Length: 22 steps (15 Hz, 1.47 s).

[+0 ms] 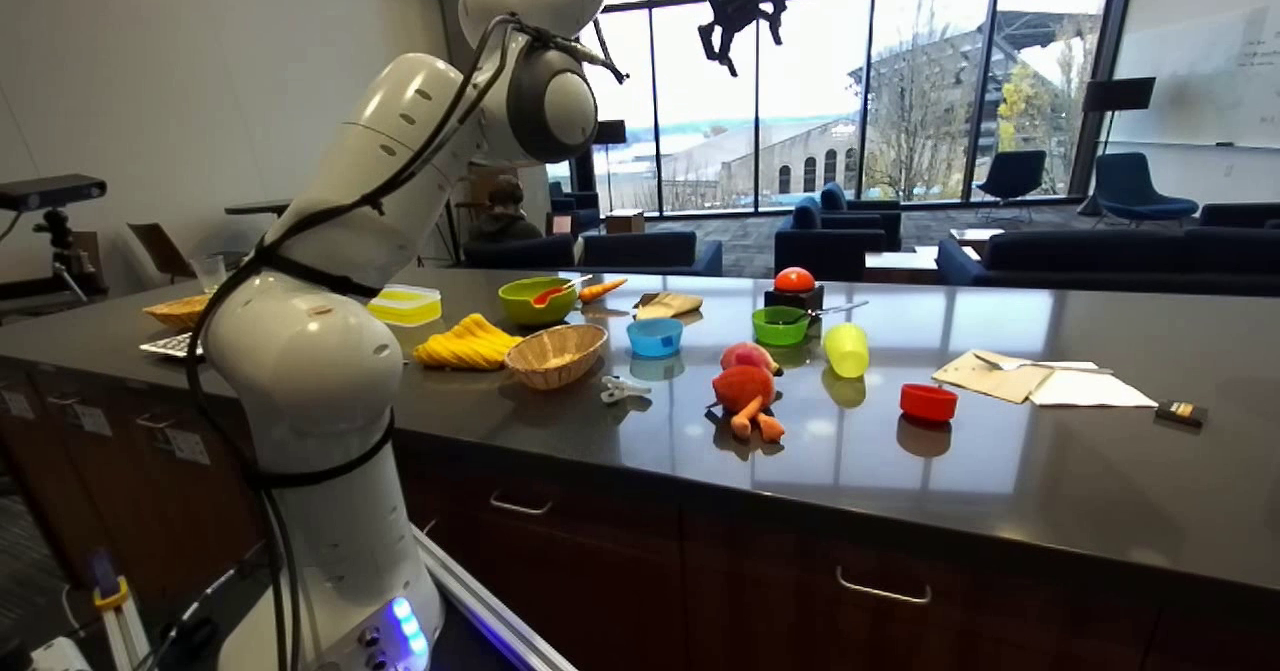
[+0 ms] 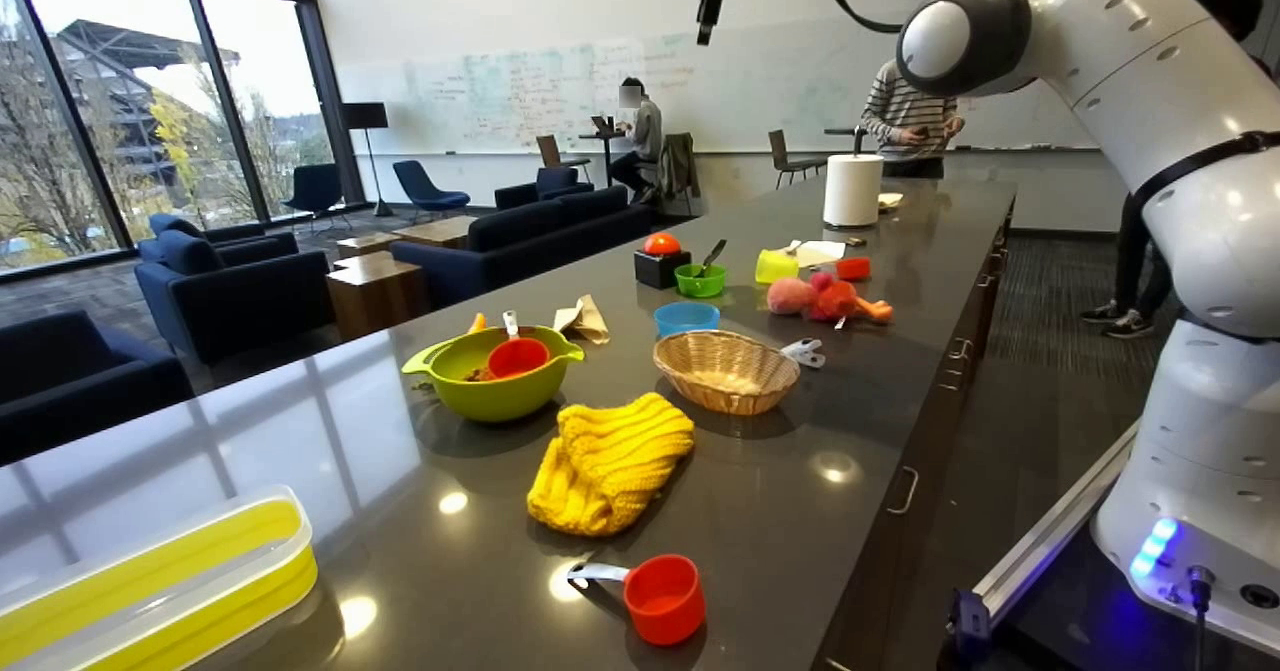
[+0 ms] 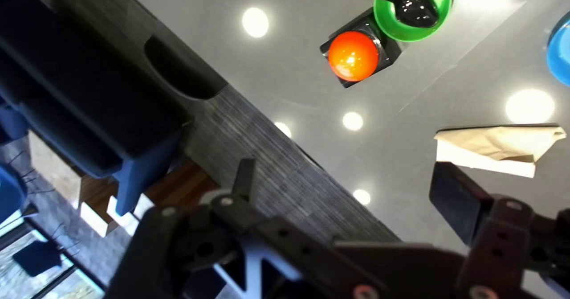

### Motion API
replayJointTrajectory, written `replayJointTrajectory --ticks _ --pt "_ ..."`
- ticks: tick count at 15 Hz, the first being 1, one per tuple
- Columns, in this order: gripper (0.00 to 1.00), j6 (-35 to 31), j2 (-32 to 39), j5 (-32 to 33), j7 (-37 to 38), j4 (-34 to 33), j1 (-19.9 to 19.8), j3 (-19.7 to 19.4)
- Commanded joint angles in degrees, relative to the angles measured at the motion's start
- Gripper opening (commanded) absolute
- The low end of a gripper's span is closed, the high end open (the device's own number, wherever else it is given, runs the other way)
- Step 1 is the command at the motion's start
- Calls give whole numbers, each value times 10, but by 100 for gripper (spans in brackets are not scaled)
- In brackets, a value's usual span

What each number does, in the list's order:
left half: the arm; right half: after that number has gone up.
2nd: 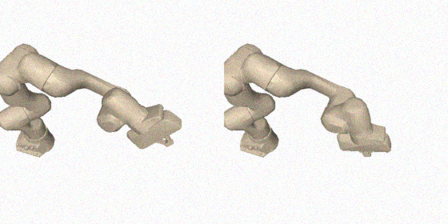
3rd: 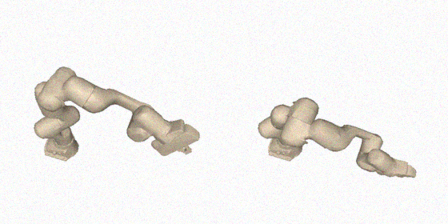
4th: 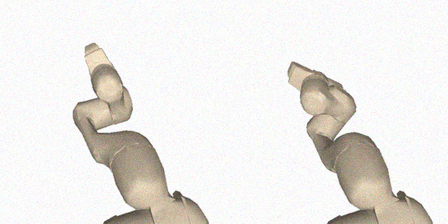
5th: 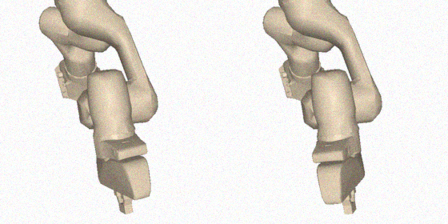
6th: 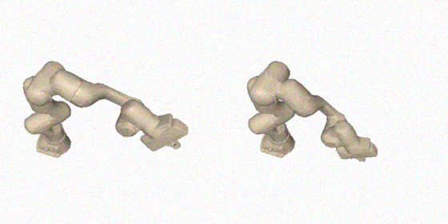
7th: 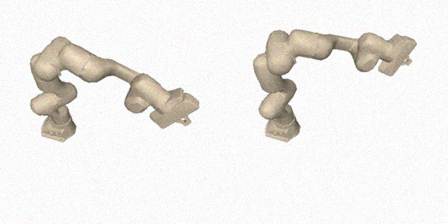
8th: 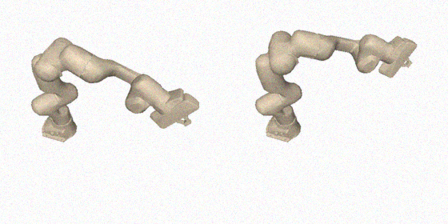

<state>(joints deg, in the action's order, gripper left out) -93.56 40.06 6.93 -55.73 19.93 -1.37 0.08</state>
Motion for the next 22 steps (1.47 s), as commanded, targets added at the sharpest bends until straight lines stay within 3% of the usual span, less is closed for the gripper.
replayJointTrajectory --ticks 1,3,5,7,8,12,16,17,18,20,22 --pt "100 -28 -41 -24 -8 0 -37 2" --pt "100 -32 -59 -33 -3 0 -56 4" --pt "100 8 -72 -61 -27 21 -70 20" --pt "99 52 -58 -76 -28 41 -64 25" --pt "100 93 -37 -80 -32 13 -62 27" --pt "100 200 16 -28 -48 -1 -25 -1" --pt "100 189 80 73 -63 -10 0 -55" --pt "100 186 50 41 -45 19 -9 -27" --pt "100 197 79 54 -49 -11 -5 -40" --pt "100 176 69 62 -45 31 -1 -49" --pt "100 143 76 56 -19 18 4 -46"
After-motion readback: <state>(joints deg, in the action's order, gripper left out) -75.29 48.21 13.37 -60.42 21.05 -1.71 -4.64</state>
